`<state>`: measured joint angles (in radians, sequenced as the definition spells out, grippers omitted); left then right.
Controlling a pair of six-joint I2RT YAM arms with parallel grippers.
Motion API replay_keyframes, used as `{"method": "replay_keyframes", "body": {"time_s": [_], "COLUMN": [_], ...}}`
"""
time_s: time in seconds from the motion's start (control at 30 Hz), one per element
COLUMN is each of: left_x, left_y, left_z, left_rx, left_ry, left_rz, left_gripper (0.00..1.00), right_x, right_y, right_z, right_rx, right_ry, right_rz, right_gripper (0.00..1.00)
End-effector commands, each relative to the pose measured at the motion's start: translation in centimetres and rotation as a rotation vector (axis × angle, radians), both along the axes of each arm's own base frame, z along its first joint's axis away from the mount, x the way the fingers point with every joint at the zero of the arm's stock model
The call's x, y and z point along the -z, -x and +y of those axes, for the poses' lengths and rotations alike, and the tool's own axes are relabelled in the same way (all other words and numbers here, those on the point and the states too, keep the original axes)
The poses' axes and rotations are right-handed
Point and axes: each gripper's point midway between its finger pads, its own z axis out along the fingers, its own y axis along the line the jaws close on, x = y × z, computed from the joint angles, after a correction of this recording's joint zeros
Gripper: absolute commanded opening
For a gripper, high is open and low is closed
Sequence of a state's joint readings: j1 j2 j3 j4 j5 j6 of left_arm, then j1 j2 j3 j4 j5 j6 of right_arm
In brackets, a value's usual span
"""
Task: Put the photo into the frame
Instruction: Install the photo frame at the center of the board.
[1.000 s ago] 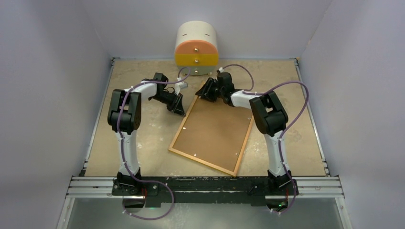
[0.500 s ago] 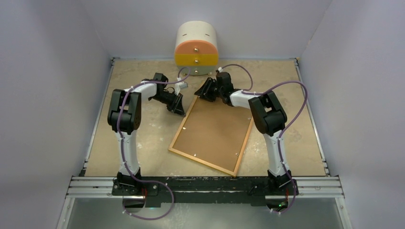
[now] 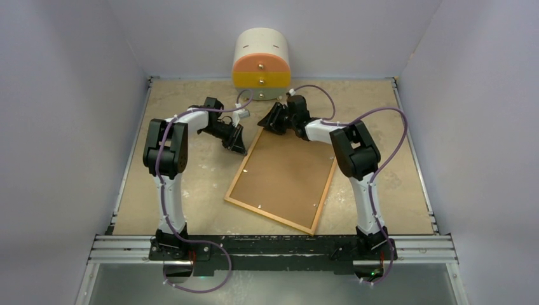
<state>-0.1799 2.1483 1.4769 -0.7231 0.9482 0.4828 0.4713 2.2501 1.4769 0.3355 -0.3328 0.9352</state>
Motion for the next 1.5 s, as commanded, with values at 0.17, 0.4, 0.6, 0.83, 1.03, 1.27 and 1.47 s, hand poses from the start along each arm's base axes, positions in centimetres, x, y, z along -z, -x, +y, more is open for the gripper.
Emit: {"method": "replay_keyframes", "body": {"time_s": [0.17, 0.4, 0.6, 0.83, 1.03, 1.27, 1.47], "left_x": [0.4, 0.6, 0.6, 0.4, 0.4, 0.6, 0.7], "left_y": [0.9, 1.0, 1.2, 1.1, 1.1, 1.2, 1.3], "left_z": [0.2, 0.2, 0.3, 0.3, 0.4, 0.4, 0.4], "left_rx": [0.036, 0.039, 0.042, 0.041, 0.041, 0.042, 0.045], "left_ry": [-0.033, -0.035, -0.037, -0.036, -0.041, -0.041, -0.039], "left_rz": [-0.017, -0.014, -0.016, -0.02, -0.02, -0.016, -0.015], "left_gripper": [0.14, 0.14, 0.13, 0.13, 0.13, 0.13, 0.12], "right_x": [-6.2, -5.8, -3.0, -1.6, -0.9, -0.7, -0.2], "right_y": [1.7, 2.0, 2.8, 2.1, 0.9, 0.0, -0.5], "right_z": [-2.8, -12.1, -18.1, -19.4, -20.4, -21.3, -21.7], "right_rx": [0.022, 0.206, 0.33, 0.36, 0.397, 0.423, 0.44], "right_ry": [-0.003, 0.084, 0.169, 0.185, 0.205, 0.249, 0.262], "right_rz": [-0.047, -0.025, 0.026, 0.049, 0.05, 0.035, 0.035], "right_gripper": [0.59, 0.6, 0.56, 0.54, 0.53, 0.51, 0.5]}}
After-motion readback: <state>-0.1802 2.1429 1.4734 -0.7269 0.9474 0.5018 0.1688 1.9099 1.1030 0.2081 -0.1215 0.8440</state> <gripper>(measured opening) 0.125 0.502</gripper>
